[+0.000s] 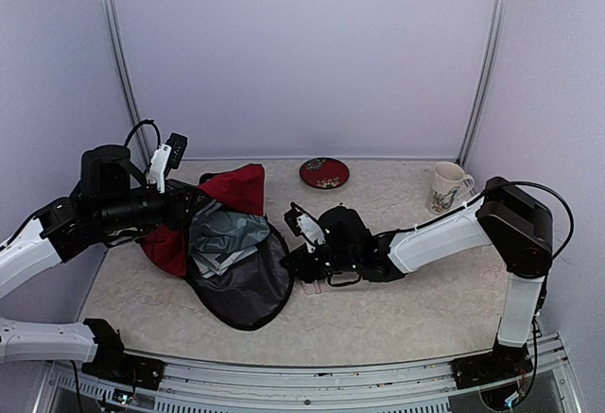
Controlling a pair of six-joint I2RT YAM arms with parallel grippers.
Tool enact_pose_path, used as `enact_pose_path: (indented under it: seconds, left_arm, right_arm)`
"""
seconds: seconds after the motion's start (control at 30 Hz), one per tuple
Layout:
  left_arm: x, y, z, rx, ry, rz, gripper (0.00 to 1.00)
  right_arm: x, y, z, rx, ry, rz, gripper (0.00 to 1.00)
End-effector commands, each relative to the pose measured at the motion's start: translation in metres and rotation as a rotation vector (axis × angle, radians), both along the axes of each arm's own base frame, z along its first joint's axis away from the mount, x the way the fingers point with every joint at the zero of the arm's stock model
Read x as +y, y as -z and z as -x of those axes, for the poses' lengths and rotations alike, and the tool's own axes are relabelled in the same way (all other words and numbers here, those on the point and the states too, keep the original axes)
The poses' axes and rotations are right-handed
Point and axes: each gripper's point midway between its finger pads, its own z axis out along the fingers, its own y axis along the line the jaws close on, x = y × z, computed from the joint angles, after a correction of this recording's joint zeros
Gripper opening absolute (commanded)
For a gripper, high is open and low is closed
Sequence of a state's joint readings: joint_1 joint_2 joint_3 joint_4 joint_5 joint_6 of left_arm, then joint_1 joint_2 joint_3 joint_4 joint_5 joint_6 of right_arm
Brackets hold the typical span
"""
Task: Pack the student bag
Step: Pick up the student bag from the center of the board.
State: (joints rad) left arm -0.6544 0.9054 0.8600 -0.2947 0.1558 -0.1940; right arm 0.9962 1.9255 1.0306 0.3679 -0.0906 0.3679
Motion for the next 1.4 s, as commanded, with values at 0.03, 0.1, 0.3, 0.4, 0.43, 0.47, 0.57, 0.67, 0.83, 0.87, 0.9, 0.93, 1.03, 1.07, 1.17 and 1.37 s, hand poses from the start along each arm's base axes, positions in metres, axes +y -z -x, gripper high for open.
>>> enact_pose_path:
  seconds: [0.03,0.1,0.3,0.4,0.43,0.47,0.57,0.67,0.83,0.87,0.9,0.93,1.03,1.07,1.17,1.37]
  left_arm:
    - [0.006,-0.045,0.005,-0.099,-0.009,0.055,0.0]
    - [0.008,-0.05,0.007,-0.11,-0.008,0.064,0.0]
    - [0.013,-0.063,0.011,-0.144,-0.022,0.083,0.0]
    - [0.012,-0.065,0.013,-0.146,-0.015,0.088,0.0]
    - [0.012,-0.065,0.013,-0.146,-0.013,0.089,0.0]
    - [0.012,-0.065,0.013,-0.146,-0.014,0.089,0.0]
    - [0.012,-0.065,0.012,-0.147,-0.016,0.089,0.0]
    - [0.012,-0.067,0.012,-0.152,-0.017,0.093,0.0]
    - [0.014,-0.073,0.013,-0.166,-0.021,0.096,0.0]
    - [0.014,-0.075,0.013,-0.166,-0.02,0.097,0.0]
    - [0.014,-0.076,0.014,-0.168,-0.019,0.097,0.0]
    - [0.014,-0.078,0.015,-0.169,-0.018,0.099,0.0]
    - [0.017,-0.086,0.02,-0.185,-0.012,0.099,0.0]
    - [0.018,-0.091,0.024,-0.199,-0.002,0.1,0.0]
    - [0.021,-0.119,0.045,-0.285,0.061,0.127,0.0]
    - [0.038,-0.17,0.067,-0.409,0.064,0.174,0.0]
  right_arm:
    - [0.016,-0.021,0.007,0.017,-0.067,-0.099,0.31]
    - [0.015,-0.024,0.007,0.016,-0.065,-0.104,0.32]
    - [0.004,0.005,-0.006,0.074,0.046,0.014,0.41]
    - [0.004,0.013,-0.002,0.103,0.035,0.013,0.41]
    - [0.006,0.015,0.001,0.133,0.035,-0.002,0.41]
    - [0.008,0.016,0.004,0.146,0.02,-0.009,0.41]
    - [0.017,0.011,0.015,0.14,-0.04,-0.027,0.45]
    - [0.027,0.005,0.026,0.161,-0.098,-0.046,0.48]
    - [0.033,-0.005,0.044,0.201,-0.19,-0.09,0.18]
    - [0.035,-0.014,0.048,0.201,-0.218,-0.116,0.08]
    - [0.038,-0.028,0.052,0.193,-0.249,-0.157,0.0]
    - [0.04,-0.046,0.058,0.183,-0.283,-0.203,0.0]
    - [0.041,-0.109,0.077,0.139,-0.399,-0.352,0.0]
    - [0.04,-0.133,0.082,0.117,-0.436,-0.398,0.0]
    - [0.034,-0.196,0.096,0.06,-0.509,-0.495,0.0]
    - [0.018,-0.3,0.111,-0.076,-0.568,-0.616,0.0]
